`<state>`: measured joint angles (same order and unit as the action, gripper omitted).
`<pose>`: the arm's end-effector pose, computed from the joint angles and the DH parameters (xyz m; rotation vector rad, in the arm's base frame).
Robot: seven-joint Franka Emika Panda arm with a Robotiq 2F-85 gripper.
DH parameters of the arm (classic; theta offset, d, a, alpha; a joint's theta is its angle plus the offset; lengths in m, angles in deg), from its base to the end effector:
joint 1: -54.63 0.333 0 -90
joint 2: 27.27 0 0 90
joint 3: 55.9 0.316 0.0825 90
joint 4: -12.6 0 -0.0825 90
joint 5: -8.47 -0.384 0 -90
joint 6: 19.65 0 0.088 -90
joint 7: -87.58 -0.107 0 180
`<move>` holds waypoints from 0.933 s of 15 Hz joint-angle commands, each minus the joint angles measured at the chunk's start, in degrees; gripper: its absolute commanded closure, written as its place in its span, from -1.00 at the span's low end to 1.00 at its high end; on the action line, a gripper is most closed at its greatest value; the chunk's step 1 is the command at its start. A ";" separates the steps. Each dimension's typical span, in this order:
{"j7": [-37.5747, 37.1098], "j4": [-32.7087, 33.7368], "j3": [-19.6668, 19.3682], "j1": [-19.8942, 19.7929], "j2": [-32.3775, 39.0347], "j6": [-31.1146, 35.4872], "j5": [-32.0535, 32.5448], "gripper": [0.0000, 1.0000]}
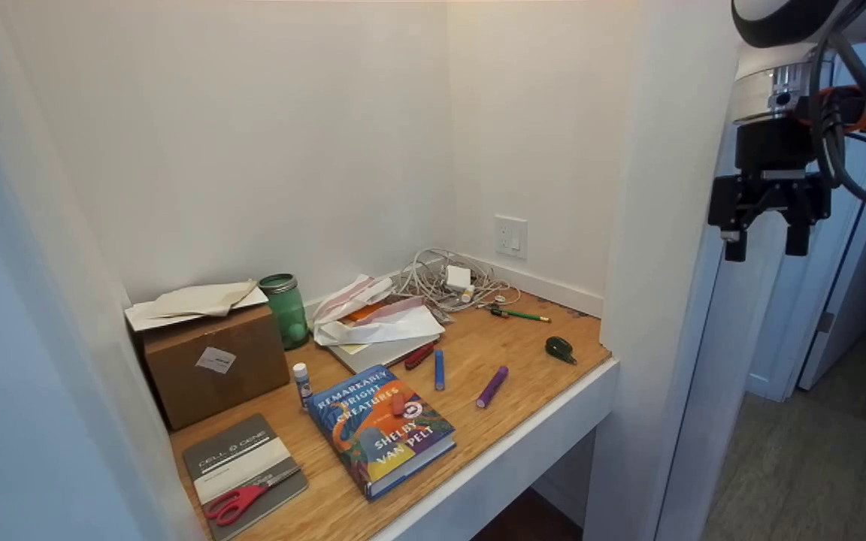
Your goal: Pick up the purple marker and place it standing upwards on the shelf
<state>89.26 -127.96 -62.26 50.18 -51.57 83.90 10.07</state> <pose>0.3811 -0.0760 0.4342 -3.0736 0.2076 0.3413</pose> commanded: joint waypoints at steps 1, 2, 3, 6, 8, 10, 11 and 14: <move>-3.50 3.12 2.03 0.85 3.37 0.53 -2.20 -1.00; -4.56 3.41 2.58 1.16 3.91 1.18 -2.68 -1.00; -6.32 4.00 3.27 1.45 4.84 1.91 -3.38 -1.00; -10.84 5.01 5.11 1.98 7.57 4.46 -4.33 -1.00; -13.72 4.67 6.00 1.86 9.23 7.84 -3.60 -1.00; -17.15 5.36 6.71 1.65 12.02 11.15 -3.13 -1.00; -18.29 6.15 6.69 1.62 13.73 12.52 -3.39 -1.00; -20.47 7.93 6.74 1.95 17.94 16.84 -3.49 -1.00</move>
<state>71.39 -123.42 -55.92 52.08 -38.70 97.94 7.35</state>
